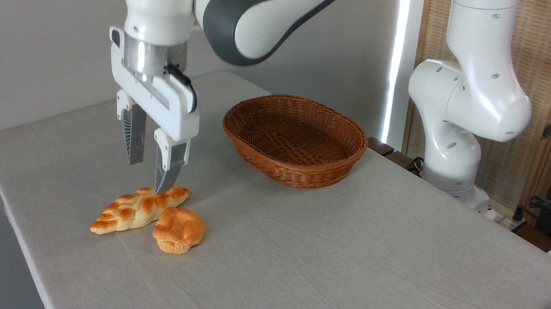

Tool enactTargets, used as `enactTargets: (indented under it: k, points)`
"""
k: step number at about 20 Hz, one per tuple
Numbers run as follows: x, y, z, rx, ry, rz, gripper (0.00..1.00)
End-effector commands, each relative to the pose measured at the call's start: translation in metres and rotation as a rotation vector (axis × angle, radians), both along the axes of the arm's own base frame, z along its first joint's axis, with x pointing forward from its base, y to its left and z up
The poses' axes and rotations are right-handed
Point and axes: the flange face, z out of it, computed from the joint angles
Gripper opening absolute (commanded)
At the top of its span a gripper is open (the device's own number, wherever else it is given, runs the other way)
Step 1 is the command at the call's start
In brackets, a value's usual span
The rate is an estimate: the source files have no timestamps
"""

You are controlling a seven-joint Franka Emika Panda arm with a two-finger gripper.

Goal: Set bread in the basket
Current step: 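Lower the open gripper onto the long braided bread roll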

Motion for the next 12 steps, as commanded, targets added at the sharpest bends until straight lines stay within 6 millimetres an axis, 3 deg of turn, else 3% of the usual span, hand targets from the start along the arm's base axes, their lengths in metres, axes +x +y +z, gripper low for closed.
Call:
enactTargets:
  k: [1, 5, 9, 10, 12]
  points:
    - [0.007, -0.019, -0.029, -0.031, -0.037, -0.001, 1.00]
    - [0.006, -0.034, -0.064, -0.032, -0.068, -0.020, 1.00]
    - [0.005, -0.041, -0.081, -0.031, -0.077, -0.039, 0.99]
    - [0.005, -0.041, -0.082, -0.008, -0.083, -0.057, 0.90]
    - [0.006, -0.042, -0.088, 0.036, -0.091, -0.095, 0.56]
